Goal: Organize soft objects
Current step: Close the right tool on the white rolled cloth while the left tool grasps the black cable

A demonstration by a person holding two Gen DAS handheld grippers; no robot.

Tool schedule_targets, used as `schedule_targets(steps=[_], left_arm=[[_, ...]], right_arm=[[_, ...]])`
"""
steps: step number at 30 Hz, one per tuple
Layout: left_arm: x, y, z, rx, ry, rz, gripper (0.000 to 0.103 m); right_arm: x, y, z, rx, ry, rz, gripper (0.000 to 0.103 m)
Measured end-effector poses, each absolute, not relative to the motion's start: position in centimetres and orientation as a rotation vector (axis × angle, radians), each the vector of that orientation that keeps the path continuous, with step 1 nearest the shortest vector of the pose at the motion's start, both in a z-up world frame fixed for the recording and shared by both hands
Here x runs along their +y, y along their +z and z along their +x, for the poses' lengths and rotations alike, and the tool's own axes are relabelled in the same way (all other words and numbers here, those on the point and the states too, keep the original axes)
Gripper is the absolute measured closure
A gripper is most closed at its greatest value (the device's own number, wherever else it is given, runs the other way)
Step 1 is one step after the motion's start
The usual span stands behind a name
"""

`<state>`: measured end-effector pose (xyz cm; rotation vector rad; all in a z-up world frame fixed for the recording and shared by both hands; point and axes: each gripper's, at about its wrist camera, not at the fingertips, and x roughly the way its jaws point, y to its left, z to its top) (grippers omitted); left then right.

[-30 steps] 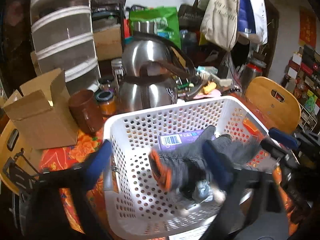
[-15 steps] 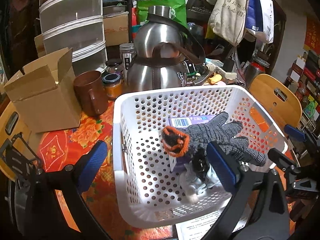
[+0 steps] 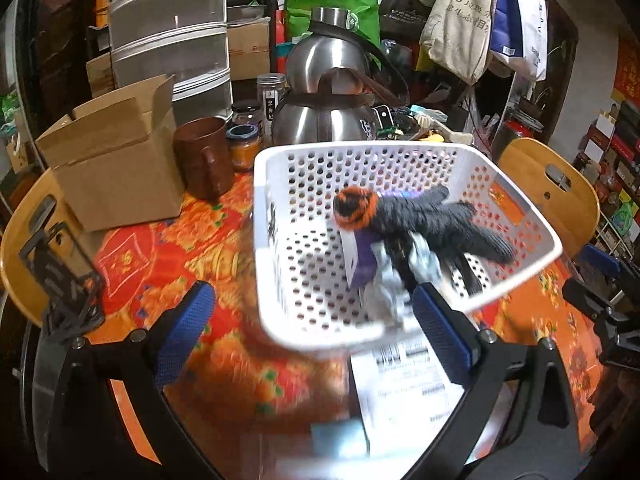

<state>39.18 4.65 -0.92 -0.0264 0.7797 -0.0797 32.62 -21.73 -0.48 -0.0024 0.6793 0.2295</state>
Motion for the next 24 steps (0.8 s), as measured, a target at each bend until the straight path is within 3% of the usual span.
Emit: schedule_targets(steps=[7, 15, 24], left_arm=[[6.5, -2.5, 32.4, 0.824, -0.048, -0.012, 0.005], [8.4, -6.4, 22.4, 0.886, -0.067, -0.074, 0.005], [5.2, -12.1, 20.4, 0.985, -0.097, -0.022, 0.005]], right_arm=[[-22.6, -1.1, 26.4, 0.658, 0.185, 0.042, 0.011], [-21.2, -5.5, 19.3, 0.755, 0.237, 0.018, 0.011], [-20.4, -9.4, 18.3, 0.852, 0.233, 0.011, 0.011]])
